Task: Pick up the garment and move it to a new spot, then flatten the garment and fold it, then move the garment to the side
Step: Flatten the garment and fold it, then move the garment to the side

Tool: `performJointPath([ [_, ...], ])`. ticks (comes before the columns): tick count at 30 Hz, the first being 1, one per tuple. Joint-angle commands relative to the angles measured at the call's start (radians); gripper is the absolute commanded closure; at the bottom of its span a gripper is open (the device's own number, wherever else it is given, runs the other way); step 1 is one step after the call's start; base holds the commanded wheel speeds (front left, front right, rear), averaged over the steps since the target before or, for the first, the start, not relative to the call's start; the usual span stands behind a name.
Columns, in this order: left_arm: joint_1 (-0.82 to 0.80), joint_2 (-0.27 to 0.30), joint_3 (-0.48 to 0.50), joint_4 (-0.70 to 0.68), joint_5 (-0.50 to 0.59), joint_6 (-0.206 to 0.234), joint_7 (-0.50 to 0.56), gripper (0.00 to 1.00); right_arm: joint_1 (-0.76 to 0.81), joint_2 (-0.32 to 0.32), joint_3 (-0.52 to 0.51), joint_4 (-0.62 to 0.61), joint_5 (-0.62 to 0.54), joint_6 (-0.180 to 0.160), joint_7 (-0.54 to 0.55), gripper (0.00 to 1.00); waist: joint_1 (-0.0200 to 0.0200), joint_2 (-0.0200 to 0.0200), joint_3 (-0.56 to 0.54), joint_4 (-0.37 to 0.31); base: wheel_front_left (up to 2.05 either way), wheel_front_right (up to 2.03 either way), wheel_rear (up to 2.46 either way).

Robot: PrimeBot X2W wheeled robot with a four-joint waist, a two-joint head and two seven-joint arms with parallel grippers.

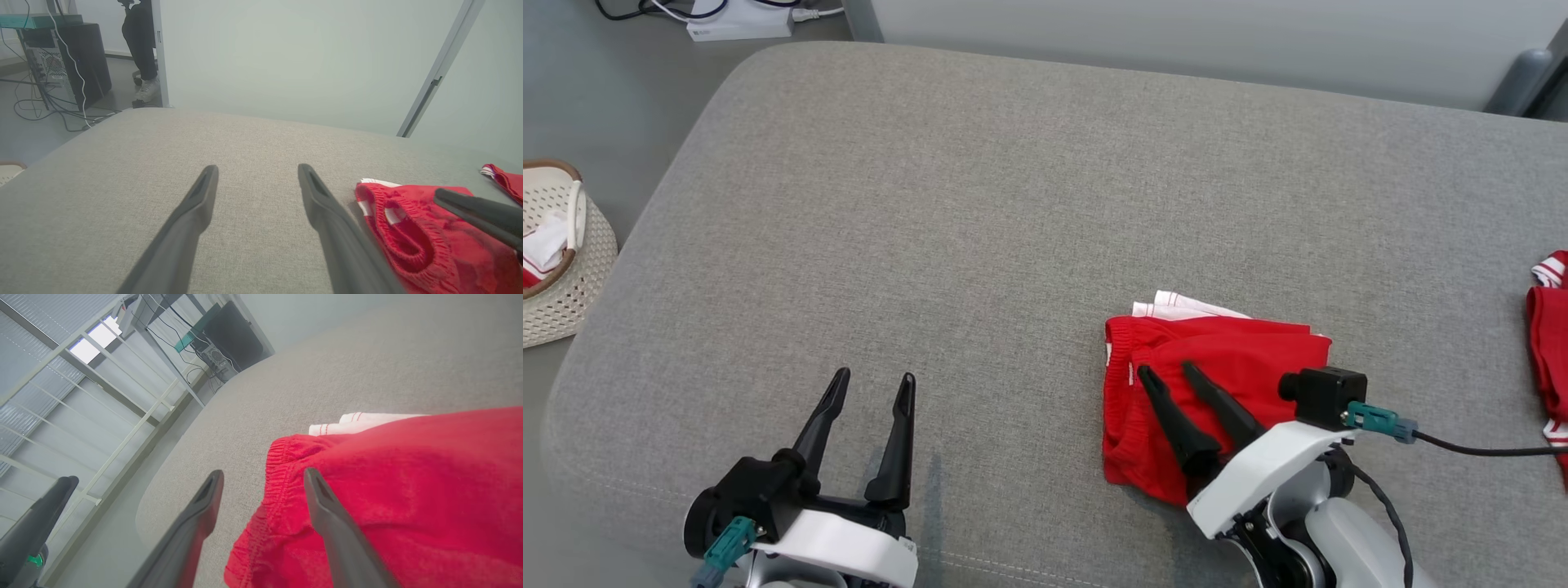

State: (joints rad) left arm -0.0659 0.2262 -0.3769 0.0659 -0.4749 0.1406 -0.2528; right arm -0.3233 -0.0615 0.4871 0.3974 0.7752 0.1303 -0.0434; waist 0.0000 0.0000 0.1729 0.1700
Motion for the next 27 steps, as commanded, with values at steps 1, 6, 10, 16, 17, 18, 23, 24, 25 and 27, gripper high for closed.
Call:
performJointPath([
  [1, -0.041, 0.011, 0.040, -0.024, 0.008, -0.004, -0.009, 0.00, -0.032, 0.011, 0.021, -0.027, -0.006, 0.000, -0.036, 0.00, 0.0000, 0.0000, 0.001, -0.005, 0.00, 0.00, 0.00],
  [6, -0.035, 0.012, 0.055, -0.036, 0.013, 0.004, -0.009, 0.00, -0.029, -0.011, -0.018, -0.072, -0.124, 0.000, -0.154, 0.00, 0.0000, 0.0000, -0.001, -0.026, 0.00, 0.00, 0.00],
  [10, -0.026, 0.017, 0.069, -0.048, 0.012, 0.012, -0.009, 0.00, 0.030, -0.055, -0.143, -0.128, -0.288, 0.000, -0.207, 0.00, 0.0000, 0.0000, -0.001, -0.053, 0.00, 0.00, 0.00],
  [16, -0.024, 0.026, 0.073, -0.056, 0.009, 0.013, -0.007, 0.00, 0.173, -0.064, -0.354, -0.218, -0.502, 0.000, -0.218, 0.00, 0.0000, 0.0000, 0.004, -0.089, 0.00, 0.00, 0.00],
  [17, -0.023, 0.029, 0.073, -0.057, 0.010, 0.014, -0.006, 0.00, 0.199, -0.057, -0.380, -0.229, -0.521, 0.000, -0.218, 0.00, 0.0000, 0.0000, 0.005, -0.095, 0.00, 0.00, 0.00],
  [18, -0.022, 0.030, 0.075, -0.059, 0.009, 0.015, -0.005, 0.00, 0.220, -0.054, -0.398, -0.244, -0.541, 0.000, -0.218, 0.00, 0.0000, 0.0000, 0.007, -0.101, 0.00, 0.00, 0.00],
  [23, -0.010, 0.044, 0.085, -0.066, 0.002, 0.024, 0.004, 0.00, 0.301, -0.033, -0.453, -0.290, -0.588, 0.000, -0.218, 0.00, 0.0000, 0.0000, 0.002, -0.134, 0.00, 0.00, 0.00],
  [24, -0.007, 0.046, 0.087, -0.067, 0.000, 0.026, 0.005, 0.00, 0.308, -0.030, -0.456, -0.292, -0.587, 0.000, -0.218, 0.00, 0.0000, 0.0000, 0.000, -0.137, 0.00, 0.00, 0.00],
  [25, -0.005, 0.048, 0.088, -0.069, -0.001, 0.027, 0.008, 0.00, 0.311, -0.026, -0.457, -0.298, -0.584, 0.000, -0.218, 0.00, 0.0000, 0.0000, -0.001, -0.140, 0.00, 0.00, 0.00],
  [27, 0.000, 0.052, 0.089, -0.072, -0.002, 0.031, 0.013, 0.00, 0.316, -0.023, -0.458, -0.299, -0.583, 0.000, -0.218, 0.00, 0.0000, 0.0000, -0.004, -0.144, 0.00, 0.00, 0.00],
])
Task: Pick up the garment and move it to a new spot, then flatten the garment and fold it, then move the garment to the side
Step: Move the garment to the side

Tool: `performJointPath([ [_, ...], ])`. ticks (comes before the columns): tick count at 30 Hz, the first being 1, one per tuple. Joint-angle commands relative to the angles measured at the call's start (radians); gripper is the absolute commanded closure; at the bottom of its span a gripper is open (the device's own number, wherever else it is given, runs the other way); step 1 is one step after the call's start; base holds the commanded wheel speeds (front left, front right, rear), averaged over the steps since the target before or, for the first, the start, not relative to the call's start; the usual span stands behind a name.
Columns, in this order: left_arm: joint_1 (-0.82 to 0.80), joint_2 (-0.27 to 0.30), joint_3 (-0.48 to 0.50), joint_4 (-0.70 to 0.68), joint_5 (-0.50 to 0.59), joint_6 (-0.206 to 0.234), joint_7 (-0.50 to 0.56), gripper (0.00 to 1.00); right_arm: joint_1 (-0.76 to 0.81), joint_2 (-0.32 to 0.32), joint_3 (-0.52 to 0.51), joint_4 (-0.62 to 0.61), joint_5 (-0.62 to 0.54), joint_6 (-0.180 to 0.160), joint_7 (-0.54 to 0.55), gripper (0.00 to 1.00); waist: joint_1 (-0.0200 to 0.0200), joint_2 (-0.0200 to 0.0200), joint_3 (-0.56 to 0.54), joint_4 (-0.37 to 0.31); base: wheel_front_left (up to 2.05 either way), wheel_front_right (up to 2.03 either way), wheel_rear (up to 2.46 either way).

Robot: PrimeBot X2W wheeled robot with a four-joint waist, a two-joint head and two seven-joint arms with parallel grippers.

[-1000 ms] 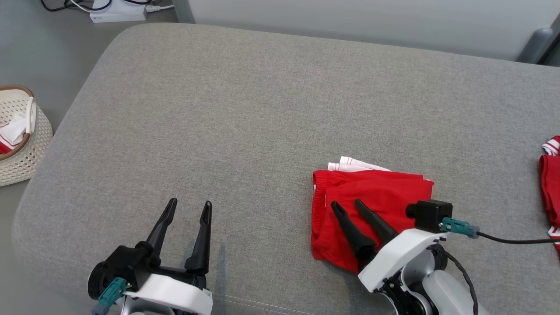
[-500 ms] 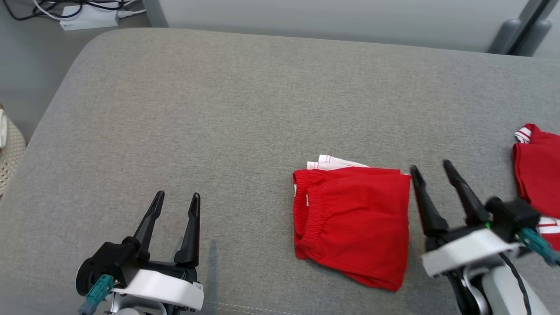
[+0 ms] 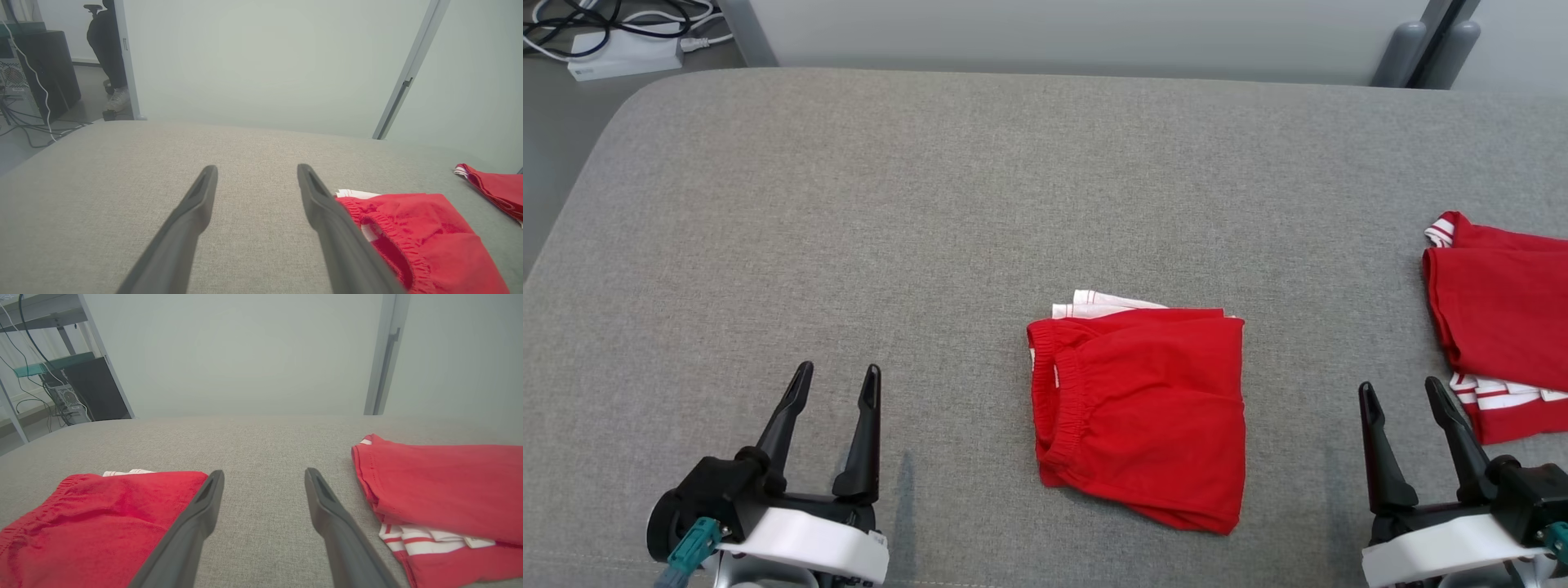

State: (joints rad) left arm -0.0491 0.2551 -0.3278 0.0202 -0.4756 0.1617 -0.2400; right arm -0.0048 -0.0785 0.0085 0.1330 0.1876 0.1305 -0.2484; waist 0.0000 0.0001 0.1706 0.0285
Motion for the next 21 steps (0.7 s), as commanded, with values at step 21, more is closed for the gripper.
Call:
performJointPath([
  [21, -0.044, -0.010, -0.002, -0.001, -0.005, -0.005, -0.001, 0.00, -0.195, -0.051, 0.292, 0.355, 0.255, 0.000, -0.013, 0.00, 0.0000, -0.0001, 0.017, 0.115, 0.00, 0.00, 0.00],
])
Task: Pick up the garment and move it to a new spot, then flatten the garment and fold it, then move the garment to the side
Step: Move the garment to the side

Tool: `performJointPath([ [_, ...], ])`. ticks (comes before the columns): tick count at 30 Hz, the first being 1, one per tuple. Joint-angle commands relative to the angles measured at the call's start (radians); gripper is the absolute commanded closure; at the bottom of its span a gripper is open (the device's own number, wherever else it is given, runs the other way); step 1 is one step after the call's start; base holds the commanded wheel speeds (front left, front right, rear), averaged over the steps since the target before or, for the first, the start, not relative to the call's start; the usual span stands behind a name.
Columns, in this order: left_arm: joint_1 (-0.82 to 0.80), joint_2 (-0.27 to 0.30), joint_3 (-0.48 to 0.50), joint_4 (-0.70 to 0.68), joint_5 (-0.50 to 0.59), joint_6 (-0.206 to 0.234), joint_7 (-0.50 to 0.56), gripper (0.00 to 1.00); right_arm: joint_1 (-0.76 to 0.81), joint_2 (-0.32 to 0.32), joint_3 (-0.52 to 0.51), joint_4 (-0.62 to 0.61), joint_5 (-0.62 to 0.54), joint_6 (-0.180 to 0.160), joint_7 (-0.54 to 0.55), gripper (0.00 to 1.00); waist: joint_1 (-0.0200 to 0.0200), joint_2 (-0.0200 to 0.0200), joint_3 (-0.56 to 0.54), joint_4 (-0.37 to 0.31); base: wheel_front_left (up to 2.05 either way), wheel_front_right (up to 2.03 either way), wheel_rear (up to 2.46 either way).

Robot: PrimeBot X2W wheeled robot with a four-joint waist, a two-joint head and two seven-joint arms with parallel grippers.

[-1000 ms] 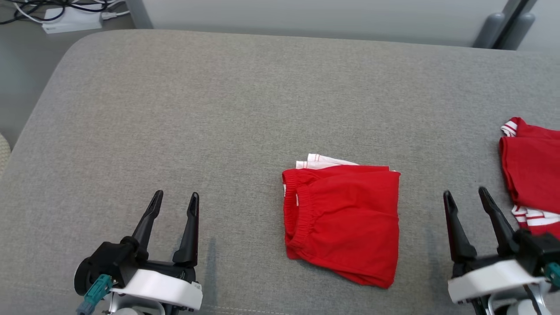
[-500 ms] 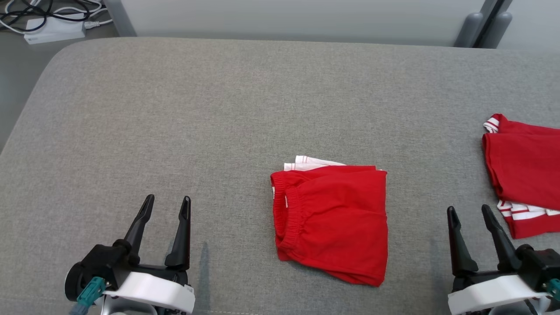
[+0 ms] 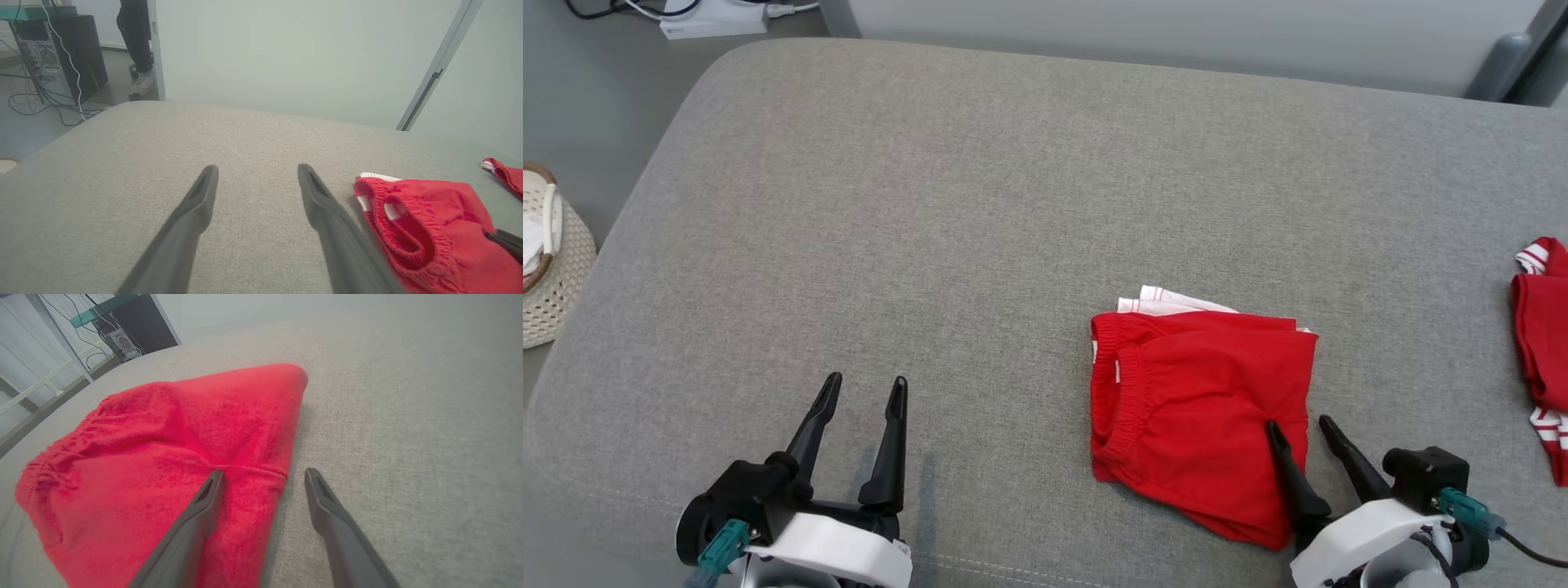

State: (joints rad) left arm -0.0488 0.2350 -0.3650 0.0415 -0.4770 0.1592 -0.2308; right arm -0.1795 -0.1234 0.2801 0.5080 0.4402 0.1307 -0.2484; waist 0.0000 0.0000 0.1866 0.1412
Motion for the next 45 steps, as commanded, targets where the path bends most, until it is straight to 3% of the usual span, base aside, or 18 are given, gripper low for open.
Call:
performJointPath([
  [1, -0.045, 0.009, 0.036, -0.020, -0.004, -0.004, -0.011, 0.00, -0.024, -0.005, 0.028, -0.004, 0.019, 0.000, -0.012, 0.00, 0.0000, 0.0000, 0.002, 0.004, 0.00, 0.00, 0.00],
  [5, -0.046, 0.008, 0.043, -0.014, -0.005, -0.004, -0.016, 0.00, -0.045, 0.000, 0.076, 0.031, 0.084, 0.000, 0.007, 0.00, 0.0000, 0.0000, 0.004, 0.002, 0.00, 0.00, 0.00],
  [6, -0.046, 0.008, 0.044, -0.013, -0.005, -0.004, -0.017, 0.00, -0.052, -0.005, 0.090, 0.038, 0.094, 0.000, 0.015, 0.51, 0.0000, 0.0000, 0.005, 0.001, 0.00, 0.00, 0.00],
  [8, -0.046, 0.008, 0.046, -0.013, -0.005, -0.003, -0.018, 0.00, -0.064, -0.011, 0.107, 0.044, 0.120, 0.000, 0.018, 1.00, 0.0000, 0.0000, 0.006, -0.002, 0.00, 0.00, 0.00],
  [18, -0.041, 0.020, 0.055, -0.014, -0.004, 0.002, -0.021, 0.00, -0.083, -0.070, 0.124, 0.045, 0.155, 0.000, -0.001, 1.00, 0.0000, 0.0000, 0.003, -0.052, 0.00, 0.00, 0.00],
  [25, -0.042, 0.037, 0.052, -0.033, -0.002, 0.002, -0.010, 0.00, -0.056, -0.127, 0.071, 0.002, 0.102, 0.000, -0.010, 1.00, 0.0000, 0.0000, 0.013, -0.152, 0.00, 0.00, 0.00],
  [32, -0.062, 0.054, 0.044, -0.057, 0.008, -0.001, 0.007, 0.00, -0.075, -0.133, 0.075, -0.046, 0.067, 0.000, -0.010, 1.00, 0.0000, 0.0000, 0.043, -0.258, 0.00, 0.00, 0.00],
  [38, -0.083, 0.076, 0.046, -0.082, 0.018, 0.001, 0.024, 0.00, -0.227, -0.135, 0.122, -0.061, 0.067, 0.000, 0.014, 1.00, 0.0000, 0.0000, 0.079, -0.352, 0.00, 0.00, 0.00],
  [45, -0.127, 0.091, 0.022, -0.102, 0.036, -0.012, 0.049, 0.00, -0.447, -0.203, 0.153, -0.024, 0.104, 0.000, 0.047, 1.00, 0.0000, 0.0000, 0.129, -0.394, 0.00, 0.00, 0.00],
])
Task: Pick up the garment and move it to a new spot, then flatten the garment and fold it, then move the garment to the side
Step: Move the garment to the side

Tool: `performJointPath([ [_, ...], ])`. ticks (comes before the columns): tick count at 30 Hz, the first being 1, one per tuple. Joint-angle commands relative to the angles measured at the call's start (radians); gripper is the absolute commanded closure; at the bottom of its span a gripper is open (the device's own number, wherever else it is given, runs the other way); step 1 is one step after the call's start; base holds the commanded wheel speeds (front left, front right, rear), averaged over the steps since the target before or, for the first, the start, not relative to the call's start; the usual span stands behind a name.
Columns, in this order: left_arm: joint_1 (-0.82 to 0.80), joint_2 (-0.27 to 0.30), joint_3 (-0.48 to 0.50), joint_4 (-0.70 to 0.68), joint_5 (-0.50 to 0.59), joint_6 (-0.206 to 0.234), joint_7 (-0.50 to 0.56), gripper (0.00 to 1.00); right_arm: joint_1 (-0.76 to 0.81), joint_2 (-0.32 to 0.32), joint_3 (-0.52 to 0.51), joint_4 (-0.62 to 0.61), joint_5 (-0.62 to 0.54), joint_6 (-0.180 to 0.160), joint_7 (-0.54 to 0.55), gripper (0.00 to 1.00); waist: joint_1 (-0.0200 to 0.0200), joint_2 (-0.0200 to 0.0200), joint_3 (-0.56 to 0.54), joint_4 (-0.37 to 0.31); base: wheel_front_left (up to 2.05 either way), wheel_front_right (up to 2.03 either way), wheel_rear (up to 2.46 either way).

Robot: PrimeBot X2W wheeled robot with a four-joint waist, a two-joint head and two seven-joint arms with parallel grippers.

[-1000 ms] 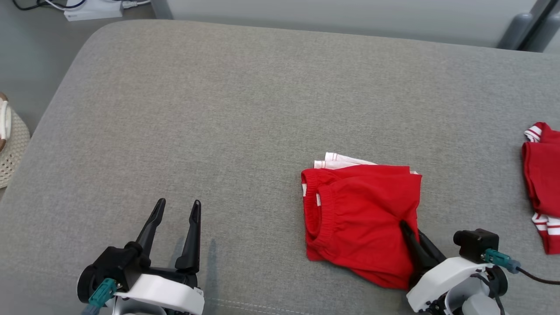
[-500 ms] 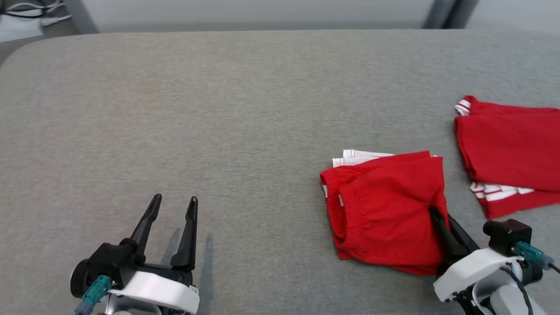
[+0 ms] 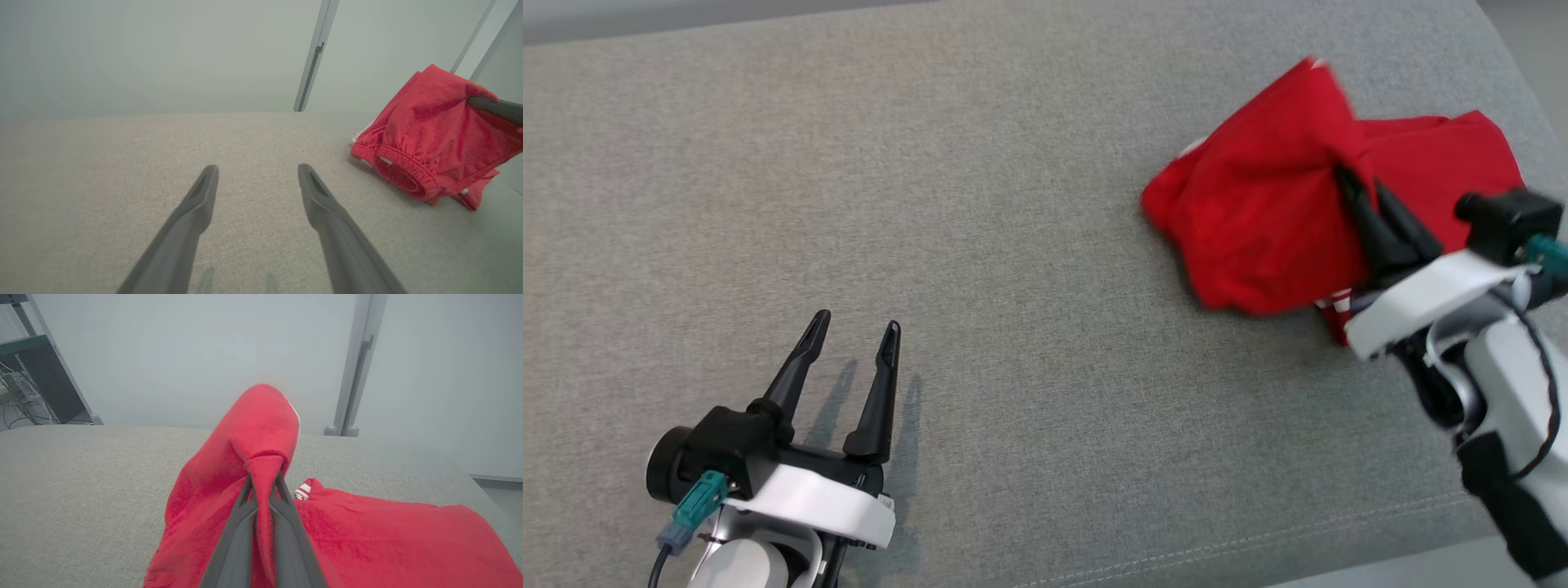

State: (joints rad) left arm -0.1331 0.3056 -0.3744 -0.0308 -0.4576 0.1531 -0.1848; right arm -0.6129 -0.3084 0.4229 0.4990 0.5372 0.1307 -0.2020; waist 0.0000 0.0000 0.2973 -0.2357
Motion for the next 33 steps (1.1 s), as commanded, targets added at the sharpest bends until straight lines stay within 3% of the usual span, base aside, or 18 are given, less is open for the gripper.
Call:
performJointPath([
  [1, -0.047, 0.021, 0.028, -0.031, 0.018, -0.008, 0.005, 0.00, -0.041, -0.025, 0.013, -0.002, 0.015, 0.000, 0.005, 1.00, 0.0000, 0.0000, 0.024, -0.021, 0.00, 0.00, 0.00],
  [11, -0.095, 0.031, 0.008, -0.055, 0.034, -0.016, 0.026, 0.00, -0.182, -0.125, -0.030, 0.221, 0.069, 0.000, 0.017, 1.00, 0.0000, 0.0000, 0.109, -0.039, 0.00, 0.00, 0.00],
  [16, -0.120, 0.053, 0.010, -0.078, 0.043, -0.019, 0.045, 0.00, -0.209, -0.134, -0.025, 0.325, 0.098, 0.000, 0.025, 1.00, 0.0000, 0.0000, 0.168, -0.043, 0.00, 0.00, 0.00],
  [17, -0.124, 0.058, 0.011, -0.082, 0.045, -0.019, 0.048, 0.00, -0.217, -0.133, -0.025, 0.348, 0.098, 0.000, 0.019, 0.97, 0.0000, 0.0000, 0.178, -0.044, 0.00, 0.00, 0.00],
  [18, -0.128, 0.062, 0.012, -0.086, 0.047, -0.020, 0.051, 0.00, -0.223, -0.129, -0.030, 0.378, 0.101, 0.000, 0.015, 0.55, 0.0000, 0.0000, 0.186, -0.043, 0.00, 0.00, 0.00],
  [19, -0.134, 0.066, 0.010, -0.091, 0.048, -0.022, 0.054, 0.00, -0.236, -0.120, -0.043, 0.435, 0.106, 0.000, 0.004, 0.00, 0.0000, 0.0000, 0.196, -0.036, 0.00, 0.00, 0.00],
  [23, -0.141, 0.070, 0.015, -0.090, 0.045, -0.020, 0.053, 0.00, -0.247, -0.113, -0.055, 0.509, 0.096, 0.000, -0.035, 0.00, 0.0000, 0.0000, 0.197, -0.023, 0.00, 0.00, 0.00],
  [28, -0.130, 0.076, 0.027, -0.085, 0.038, -0.013, 0.044, 0.00, -0.229, -0.117, -0.079, 0.493, 0.097, 0.000, -0.057, 0.00, 0.0000, 0.0000, 0.171, -0.016, 0.00, 0.00, 0.00],
  [33, -0.099, 0.083, 0.047, -0.081, 0.026, 0.002, 0.028, 0.00, -0.120, -0.129, -0.237, 0.227, 0.036, 0.000, -0.059, 0.00, 0.0000, 0.0000, 0.107, -0.007, 0.00, 0.00, 0.00],
])
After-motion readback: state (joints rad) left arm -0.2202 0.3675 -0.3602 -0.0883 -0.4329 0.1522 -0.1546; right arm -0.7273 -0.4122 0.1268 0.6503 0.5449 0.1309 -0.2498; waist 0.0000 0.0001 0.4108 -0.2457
